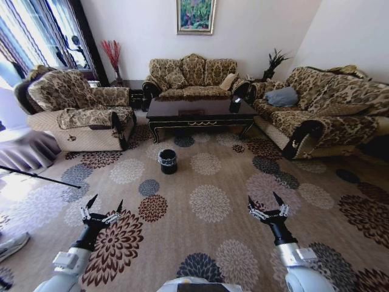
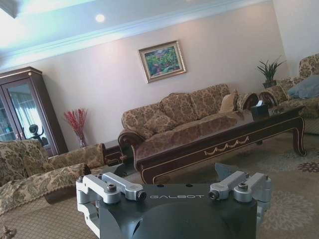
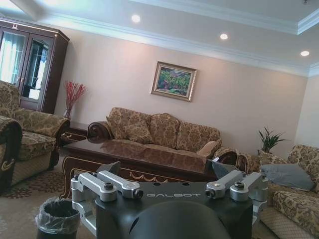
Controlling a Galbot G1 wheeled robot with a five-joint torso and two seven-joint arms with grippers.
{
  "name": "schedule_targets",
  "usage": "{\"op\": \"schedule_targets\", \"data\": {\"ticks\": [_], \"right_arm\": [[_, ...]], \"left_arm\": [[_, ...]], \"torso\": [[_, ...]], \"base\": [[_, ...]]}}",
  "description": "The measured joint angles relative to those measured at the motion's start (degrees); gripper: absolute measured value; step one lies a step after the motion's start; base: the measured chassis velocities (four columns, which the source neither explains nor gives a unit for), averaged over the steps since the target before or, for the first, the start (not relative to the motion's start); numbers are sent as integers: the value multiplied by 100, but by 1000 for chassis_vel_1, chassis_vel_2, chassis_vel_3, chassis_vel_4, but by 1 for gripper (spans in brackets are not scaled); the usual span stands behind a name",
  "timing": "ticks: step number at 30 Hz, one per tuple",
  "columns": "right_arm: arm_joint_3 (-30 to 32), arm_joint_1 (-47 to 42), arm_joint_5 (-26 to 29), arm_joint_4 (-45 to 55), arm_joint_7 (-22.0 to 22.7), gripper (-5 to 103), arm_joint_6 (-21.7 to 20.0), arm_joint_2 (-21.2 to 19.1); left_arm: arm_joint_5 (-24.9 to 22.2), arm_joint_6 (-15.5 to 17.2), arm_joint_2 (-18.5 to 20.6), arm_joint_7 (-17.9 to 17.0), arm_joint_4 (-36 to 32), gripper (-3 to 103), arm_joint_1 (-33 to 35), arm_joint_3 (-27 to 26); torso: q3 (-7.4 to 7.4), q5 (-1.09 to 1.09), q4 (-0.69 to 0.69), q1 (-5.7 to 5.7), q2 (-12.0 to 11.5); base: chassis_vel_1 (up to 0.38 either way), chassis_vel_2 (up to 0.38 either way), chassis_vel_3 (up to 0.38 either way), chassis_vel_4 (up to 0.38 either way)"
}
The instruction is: Move to the front of the table and pick up the trash from the floor, then place it into the trash bin.
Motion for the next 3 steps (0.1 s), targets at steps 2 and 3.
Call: {"op": "schedule_targets", "data": {"ticks": [2, 3], "right_arm": [[0, 0, 0, 0, 0, 100, 0, 0], [0, 0, 0, 0, 0, 100, 0, 0]], "left_arm": [[0, 0, 0, 0, 0, 100, 0, 0], [0, 0, 0, 0, 0, 100, 0, 0]], "torso": [[0, 0, 0, -1, -2], [0, 0, 0, -1, -2]], "base": [[0, 0, 0, 0], [0, 0, 0, 0]]}}
